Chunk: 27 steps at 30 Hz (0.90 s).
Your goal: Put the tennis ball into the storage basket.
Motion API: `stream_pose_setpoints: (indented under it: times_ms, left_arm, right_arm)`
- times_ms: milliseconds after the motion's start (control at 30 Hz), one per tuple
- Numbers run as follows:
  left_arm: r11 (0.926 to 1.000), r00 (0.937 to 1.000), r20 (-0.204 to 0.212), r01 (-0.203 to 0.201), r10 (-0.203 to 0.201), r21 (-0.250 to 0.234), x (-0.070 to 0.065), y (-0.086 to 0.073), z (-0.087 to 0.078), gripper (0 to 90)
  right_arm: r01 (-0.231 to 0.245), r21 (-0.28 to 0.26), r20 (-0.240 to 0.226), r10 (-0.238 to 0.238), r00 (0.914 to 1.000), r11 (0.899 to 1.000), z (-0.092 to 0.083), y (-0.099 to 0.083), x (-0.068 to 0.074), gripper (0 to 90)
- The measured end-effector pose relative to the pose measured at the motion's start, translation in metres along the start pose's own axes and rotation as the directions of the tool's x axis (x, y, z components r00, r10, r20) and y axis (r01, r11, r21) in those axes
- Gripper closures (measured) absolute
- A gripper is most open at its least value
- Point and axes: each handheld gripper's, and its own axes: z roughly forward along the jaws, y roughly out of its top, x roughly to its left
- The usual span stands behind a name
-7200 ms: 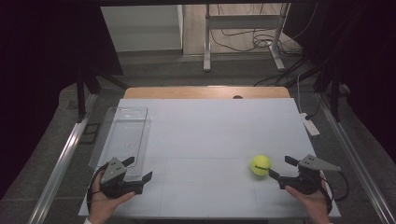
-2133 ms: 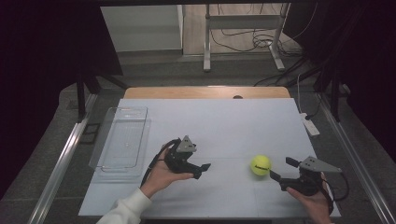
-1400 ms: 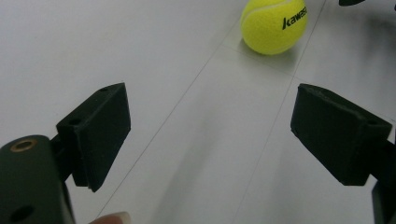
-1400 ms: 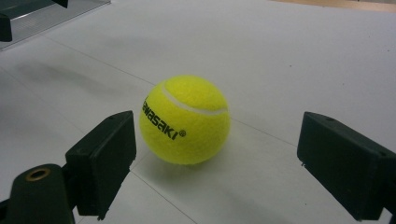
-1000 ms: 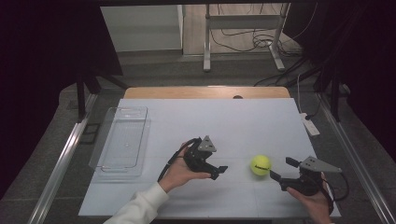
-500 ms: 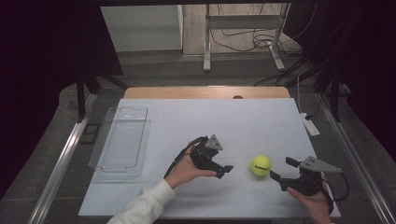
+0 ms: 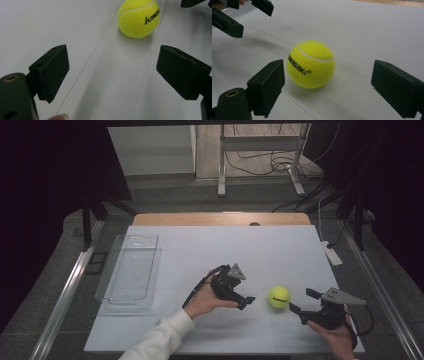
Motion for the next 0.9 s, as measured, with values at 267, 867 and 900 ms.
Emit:
stream_pose_setpoints:
  times_ms: [267,867,900]
  left_arm:
    - [0.9999,0.9998,0.02,-0.01,0.01,0.01,-0.001,0.006,0.011,11.5]
    - [0.9991,0.9987,0.035,-0.037,0.036,0.019,-0.003,0.017,0.025,11.5]
    - [0.9991,0.9987,0.036,-0.038,0.037,0.021,-0.003,0.017,0.027,11.5]
  right_arm:
    - [-0.002,-0.004,0.003,0.002,1.0,1.0,-0.001,0.0,-0.001,11.6]
    - [-0.005,-0.003,0.003,0.005,1.0,1.0,-0.001,0.0,-0.001,11.7]
    - [-0.004,-0.003,0.003,0.004,1.0,1.0,-0.001,0.0,-0.001,11.6]
